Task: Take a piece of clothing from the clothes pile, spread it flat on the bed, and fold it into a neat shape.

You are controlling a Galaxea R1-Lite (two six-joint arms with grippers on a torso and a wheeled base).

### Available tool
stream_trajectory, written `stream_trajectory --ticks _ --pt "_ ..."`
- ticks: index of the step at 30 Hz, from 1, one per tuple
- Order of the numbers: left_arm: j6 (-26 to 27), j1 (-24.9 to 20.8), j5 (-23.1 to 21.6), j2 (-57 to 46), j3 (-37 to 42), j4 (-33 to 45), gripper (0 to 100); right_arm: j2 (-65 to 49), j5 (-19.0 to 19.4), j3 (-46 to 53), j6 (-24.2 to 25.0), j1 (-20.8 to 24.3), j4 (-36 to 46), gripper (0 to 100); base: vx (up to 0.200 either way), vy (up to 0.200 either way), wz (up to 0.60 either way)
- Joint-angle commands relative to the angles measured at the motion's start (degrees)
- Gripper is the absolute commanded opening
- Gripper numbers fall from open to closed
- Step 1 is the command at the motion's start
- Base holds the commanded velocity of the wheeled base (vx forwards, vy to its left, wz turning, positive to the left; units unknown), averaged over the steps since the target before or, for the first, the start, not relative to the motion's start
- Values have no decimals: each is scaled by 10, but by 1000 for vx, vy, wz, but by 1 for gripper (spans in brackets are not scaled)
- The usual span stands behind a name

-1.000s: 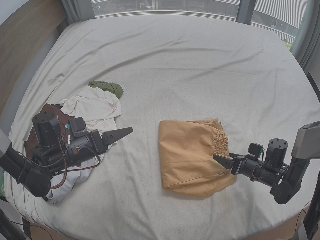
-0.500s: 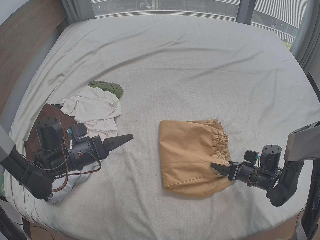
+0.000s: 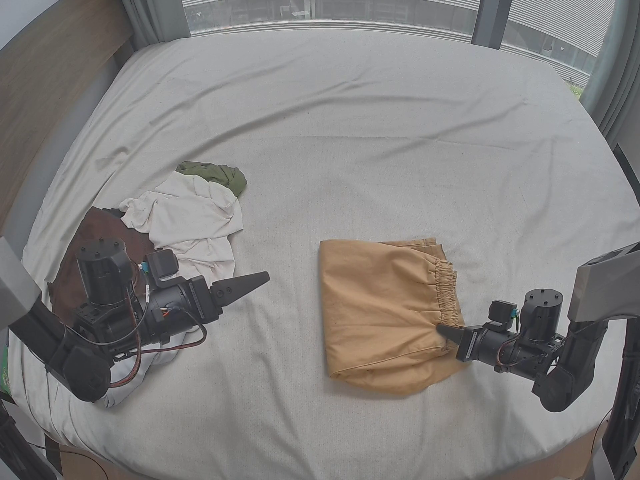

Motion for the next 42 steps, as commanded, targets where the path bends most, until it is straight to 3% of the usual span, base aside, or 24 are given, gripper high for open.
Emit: stream_trajectory --ticks 1,10,22,23,42 --pt "-1 0 -1 9 3 -2 100 -22 0 4 0 -3 8 0 0 0 0" --pt "-1 -1 -1 18 3 -3 100 -76 0 5 -7 -12 87 0 0 0 0" --pt "0 -1 0 19 3 -3 100 -58 0 5 -19 -26 91 0 0 0 0" --pt "0 -1 0 19 3 -3 100 -58 0 5 -19 -24 91 100 0 0 0" --pt "1 -2 -1 23 3 -9 100 -51 2 -1 -16 -46 128 100 0 0 0"
